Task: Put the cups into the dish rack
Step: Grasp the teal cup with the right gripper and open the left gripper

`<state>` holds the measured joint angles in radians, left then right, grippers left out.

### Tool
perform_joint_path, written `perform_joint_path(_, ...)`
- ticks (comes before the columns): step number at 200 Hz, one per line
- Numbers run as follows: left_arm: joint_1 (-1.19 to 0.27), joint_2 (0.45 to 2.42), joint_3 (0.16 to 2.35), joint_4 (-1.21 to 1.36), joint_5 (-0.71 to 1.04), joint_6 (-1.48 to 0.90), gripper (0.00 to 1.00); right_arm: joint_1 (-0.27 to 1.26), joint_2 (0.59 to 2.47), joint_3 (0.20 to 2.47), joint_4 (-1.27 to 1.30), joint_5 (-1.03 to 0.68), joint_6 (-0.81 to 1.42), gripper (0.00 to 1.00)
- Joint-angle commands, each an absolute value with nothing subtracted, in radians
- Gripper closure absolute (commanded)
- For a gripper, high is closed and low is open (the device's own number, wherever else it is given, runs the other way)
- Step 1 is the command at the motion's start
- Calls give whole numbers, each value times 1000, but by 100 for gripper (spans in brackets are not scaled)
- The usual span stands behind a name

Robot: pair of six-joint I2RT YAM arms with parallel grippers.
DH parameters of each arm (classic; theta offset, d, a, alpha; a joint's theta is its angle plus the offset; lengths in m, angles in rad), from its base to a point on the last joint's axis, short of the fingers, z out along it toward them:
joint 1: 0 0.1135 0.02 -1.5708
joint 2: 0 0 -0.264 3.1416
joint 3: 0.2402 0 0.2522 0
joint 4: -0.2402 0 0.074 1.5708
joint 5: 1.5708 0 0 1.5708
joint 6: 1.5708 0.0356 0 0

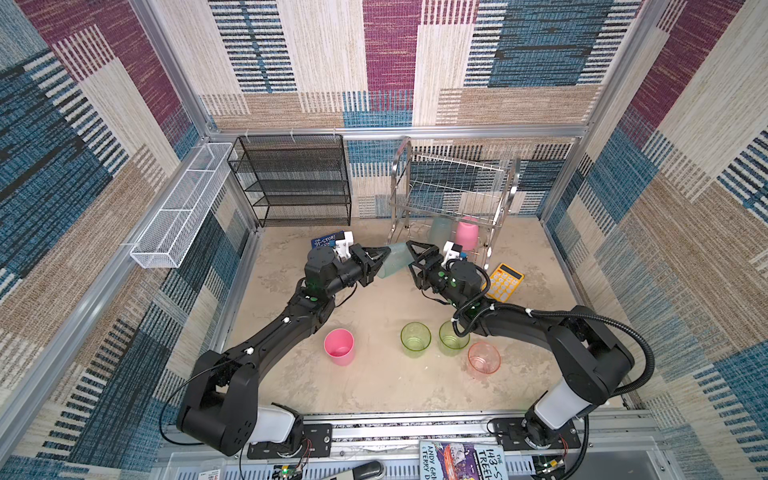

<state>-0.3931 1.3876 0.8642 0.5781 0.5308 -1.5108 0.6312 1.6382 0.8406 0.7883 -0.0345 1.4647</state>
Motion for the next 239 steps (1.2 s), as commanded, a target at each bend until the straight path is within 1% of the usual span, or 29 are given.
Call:
perform_joint_path(1, -392, 1382, 862, 641, 534, -1529, 89, 634, 1652, 857, 830, -49, 1468, 10)
perform_joint_path(126, -397, 1441, 828, 760, 542, -1560, 88, 637, 1702, 907, 859, -85, 1474, 11)
perform_joint_path(170, -404, 1454, 834, 788, 548, -1573, 88, 637, 1713, 920, 853, -84, 1475, 12)
perform_joint_path(193, -405, 1456, 831, 793, 552, -1577, 88, 636, 1711, 923, 851, -82, 1473, 15)
perform_joint_path(239, -405, 1456, 819, 815, 558, -1586, 87, 637, 1710, 908, 858, -74, 1470, 28)
